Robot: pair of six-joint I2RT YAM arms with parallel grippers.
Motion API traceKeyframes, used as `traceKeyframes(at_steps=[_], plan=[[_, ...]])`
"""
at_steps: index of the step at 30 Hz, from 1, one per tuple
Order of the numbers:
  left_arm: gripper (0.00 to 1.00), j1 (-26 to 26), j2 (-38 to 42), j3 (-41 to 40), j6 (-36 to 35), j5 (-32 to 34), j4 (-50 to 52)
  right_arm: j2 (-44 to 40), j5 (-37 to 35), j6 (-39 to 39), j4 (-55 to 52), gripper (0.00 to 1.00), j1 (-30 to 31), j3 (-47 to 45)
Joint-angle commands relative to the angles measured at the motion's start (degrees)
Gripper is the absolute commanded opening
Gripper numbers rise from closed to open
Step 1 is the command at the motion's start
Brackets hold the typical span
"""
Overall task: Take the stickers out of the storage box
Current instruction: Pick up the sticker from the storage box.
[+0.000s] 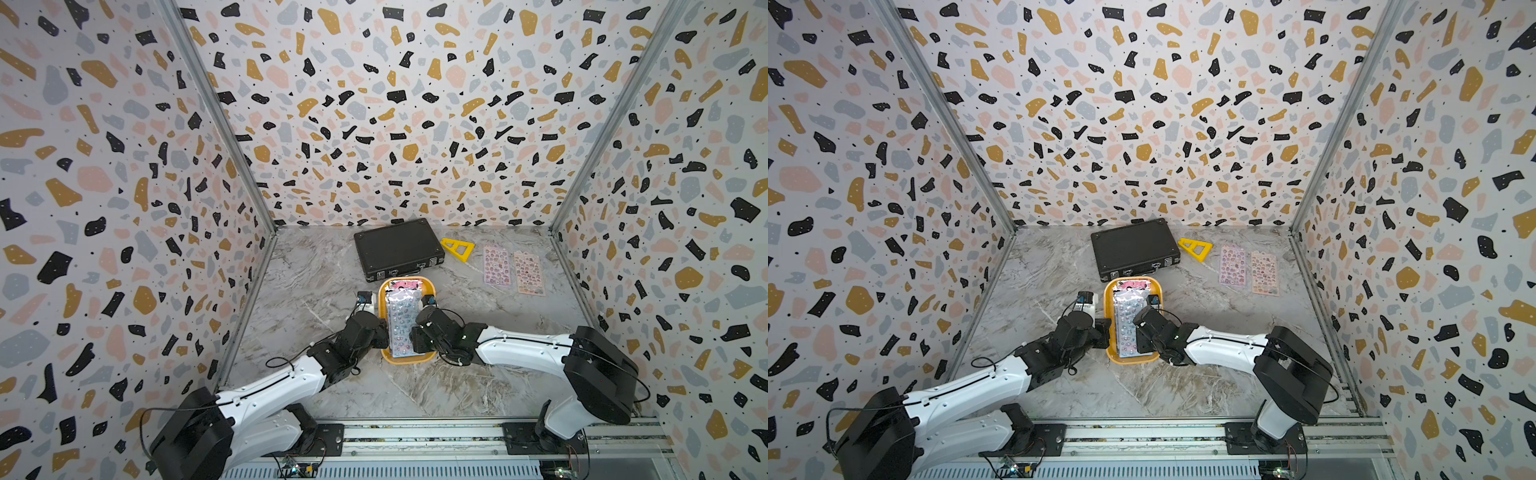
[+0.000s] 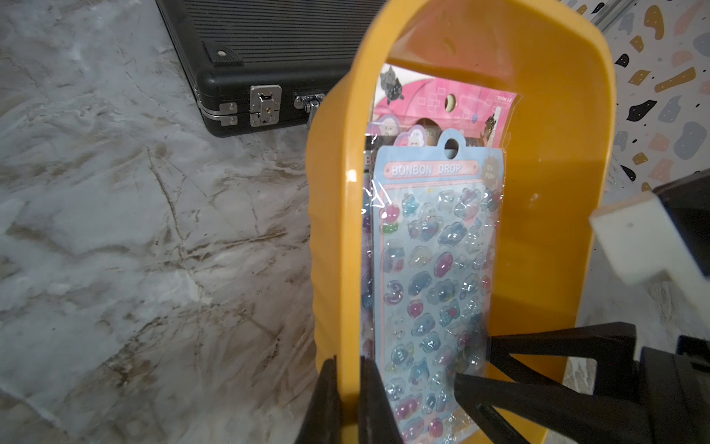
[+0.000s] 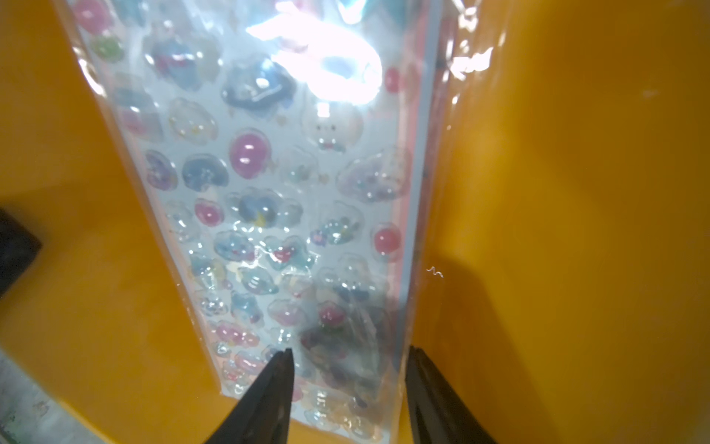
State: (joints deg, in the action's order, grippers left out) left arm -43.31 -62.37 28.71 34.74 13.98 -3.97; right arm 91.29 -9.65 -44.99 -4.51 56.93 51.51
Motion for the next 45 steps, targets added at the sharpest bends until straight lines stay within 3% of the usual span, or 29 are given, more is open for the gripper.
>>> traceKeyframes(at_steps=[1,7,31,37,43,45], plan=[[0.00,-0.2,1.7,1.7,0.4,-0.2,-3.4,0.7,-0.2,-0.6,-0.8,0.53,-0.1,2.4],[0.00,-0.3,1.5,1.7,0.6,-0.3,-3.3,0.7,3.2,-1.0,2.5,0.51,-0.2,1.6],[0.00,-0.4,0.1,2.8,0.7,-0.1,-2.1,-8.8,26.0,-4.9,11.5,0.20,-3.8,-6.6],[0.00,-0.3,-0.9,3.1,0.7,-0.4,-2.3,-9.2,26.8,-4.5,9.6,0.14,-3.8,-5.8],[0.00,-0.4,-1.4,3.1,0.7,-0.8,-2.7,-6.4,26.5,-4.4,9.0,0.14,-3.8,-3.8],[0.00,-0.4,-1.4,3.2,0.6,-0.8,-2.7,-5.8,25.7,-4.1,8.2,0.08,-3.8,-3.2]])
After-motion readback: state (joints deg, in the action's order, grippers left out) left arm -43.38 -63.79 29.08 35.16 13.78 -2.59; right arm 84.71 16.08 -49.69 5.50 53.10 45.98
